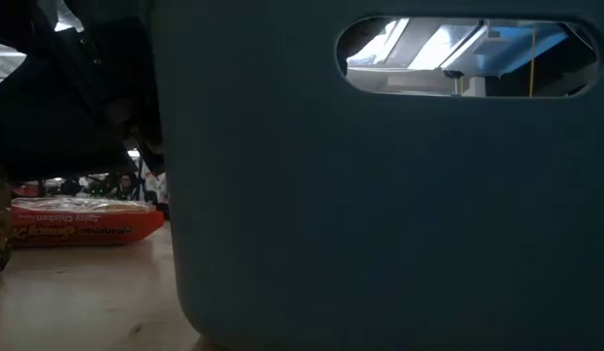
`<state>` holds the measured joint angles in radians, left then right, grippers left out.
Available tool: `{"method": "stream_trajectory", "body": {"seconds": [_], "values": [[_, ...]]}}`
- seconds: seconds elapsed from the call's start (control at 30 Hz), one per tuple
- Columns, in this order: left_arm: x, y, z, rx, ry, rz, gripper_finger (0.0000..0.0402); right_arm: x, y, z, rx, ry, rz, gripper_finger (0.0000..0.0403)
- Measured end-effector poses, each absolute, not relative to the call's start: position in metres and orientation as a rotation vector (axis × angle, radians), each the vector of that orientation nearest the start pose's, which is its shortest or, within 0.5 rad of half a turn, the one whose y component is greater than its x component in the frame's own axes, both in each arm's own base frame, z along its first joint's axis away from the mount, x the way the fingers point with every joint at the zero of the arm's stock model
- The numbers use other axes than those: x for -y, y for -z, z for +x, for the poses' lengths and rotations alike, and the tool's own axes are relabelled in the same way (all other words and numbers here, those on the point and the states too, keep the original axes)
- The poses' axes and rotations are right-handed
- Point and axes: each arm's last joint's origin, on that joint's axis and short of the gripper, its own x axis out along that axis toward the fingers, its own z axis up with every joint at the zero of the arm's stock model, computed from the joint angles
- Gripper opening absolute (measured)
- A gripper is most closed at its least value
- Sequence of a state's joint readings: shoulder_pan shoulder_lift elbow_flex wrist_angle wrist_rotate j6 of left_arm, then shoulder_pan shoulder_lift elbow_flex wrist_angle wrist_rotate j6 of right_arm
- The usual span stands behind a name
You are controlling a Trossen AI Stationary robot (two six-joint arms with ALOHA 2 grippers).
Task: Sort Maruchan noodles
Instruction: Put the green noodle pack into the white bin
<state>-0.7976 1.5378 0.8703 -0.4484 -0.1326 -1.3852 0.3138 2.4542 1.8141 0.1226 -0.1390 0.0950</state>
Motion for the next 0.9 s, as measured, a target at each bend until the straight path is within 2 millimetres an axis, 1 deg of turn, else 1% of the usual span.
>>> {"method": "stream_trajectory", "body": {"seconds": [0.07, 0.13, 0.3, 0.37, 0.43, 0.5, 0.63, 0.7, 0.8, 0.9], "values": [[0.200, -0.176, 0.201, -1.175, -0.192, -0.718, 0.0214, -0.171, -0.125, 0.513, -0.540, -0.417, 0.046, 0.0095], [0.199, -0.177, 0.202, -1.182, -0.188, -0.720, 0.0198, -0.171, -0.125, 0.513, -0.539, -0.415, 0.049, 0.0114], [0.199, -0.177, 0.202, -1.182, -0.177, -0.700, 0.0155, -0.170, -0.126, 0.513, -0.527, -0.391, 0.047, 0.0181], [0.199, -0.176, 0.202, -1.182, -0.177, -0.699, 0.0138, -0.170, -0.130, 0.511, -0.553, -0.399, 0.046, 0.0204], [0.199, -0.176, 0.202, -1.181, -0.171, -0.690, 0.0125, -0.169, -0.142, 0.508, -0.572, -0.416, 0.035, 0.0221], [0.199, -0.177, 0.202, -1.179, -0.162, -0.672, 0.0117, -0.167, -0.159, 0.503, -0.580, -0.424, 0.009, 0.0233], [0.197, -0.180, 0.202, -1.174, -0.144, -0.639, 0.0114, -0.163, -0.194, 0.488, -0.640, -0.436, -0.036, 0.0240], [0.195, -0.184, 0.204, -1.162, -0.127, -0.611, 0.0113, -0.162, -0.215, 0.476, -0.680, -0.449, -0.051, 0.0237], [0.189, -0.198, 0.210, -1.118, -0.087, -0.582, 0.0112, -0.161, -0.242, 0.454, -0.754, -0.465, -0.093, 0.0228], [0.176, -0.214, 0.216, -1.087, -0.082, -0.507, 0.0112, -0.159, -0.260, 0.430, -0.820, -0.479, -0.141, 0.0217]]}}
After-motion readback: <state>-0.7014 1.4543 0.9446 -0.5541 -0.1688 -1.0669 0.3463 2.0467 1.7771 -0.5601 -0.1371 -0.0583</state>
